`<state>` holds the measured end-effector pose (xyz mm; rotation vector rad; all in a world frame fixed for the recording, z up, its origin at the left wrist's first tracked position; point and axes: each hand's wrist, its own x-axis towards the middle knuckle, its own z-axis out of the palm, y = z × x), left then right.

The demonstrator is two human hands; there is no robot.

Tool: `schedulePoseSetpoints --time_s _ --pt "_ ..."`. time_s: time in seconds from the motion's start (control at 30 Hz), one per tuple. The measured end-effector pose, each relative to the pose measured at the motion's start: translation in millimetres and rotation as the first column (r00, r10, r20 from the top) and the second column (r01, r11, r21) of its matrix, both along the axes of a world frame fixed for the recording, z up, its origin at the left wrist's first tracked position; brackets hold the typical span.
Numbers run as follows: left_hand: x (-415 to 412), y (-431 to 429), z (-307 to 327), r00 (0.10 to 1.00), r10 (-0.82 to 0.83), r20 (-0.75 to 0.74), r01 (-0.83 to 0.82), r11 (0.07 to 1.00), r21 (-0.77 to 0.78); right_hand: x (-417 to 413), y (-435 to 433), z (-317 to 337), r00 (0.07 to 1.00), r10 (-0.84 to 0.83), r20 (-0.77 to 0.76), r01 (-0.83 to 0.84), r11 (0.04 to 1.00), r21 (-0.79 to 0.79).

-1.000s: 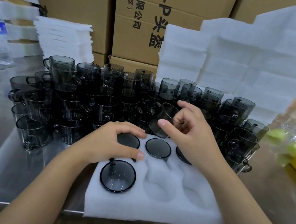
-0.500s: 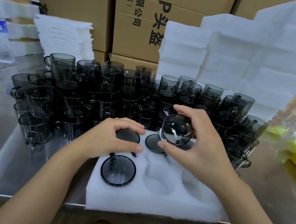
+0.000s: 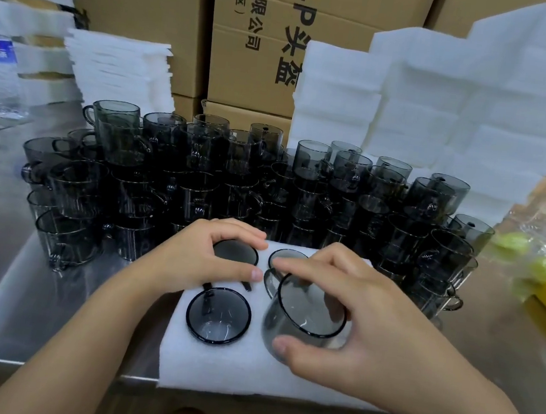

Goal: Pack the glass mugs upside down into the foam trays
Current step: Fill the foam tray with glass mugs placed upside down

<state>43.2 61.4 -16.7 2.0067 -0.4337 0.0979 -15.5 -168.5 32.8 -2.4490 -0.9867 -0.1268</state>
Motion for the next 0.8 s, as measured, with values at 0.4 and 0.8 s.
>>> schedulePoseSetpoints --time_s 0.4,0.8 --pt "-1.0 -0.7 -0.4 1.000 0.011 -0.002 -0.011 1.000 -0.002 5.0 3.3 -1.0 0.999 -0.043 -0.020 0.039 0.984 -0.174" --pt "-2.3 -0.7 -0.1 1.000 0.005 -0.008 -0.005 1.000 -0.020 4.9 10.6 8.3 0.991 -0.097 -0.092 0.069 0.960 -0.271"
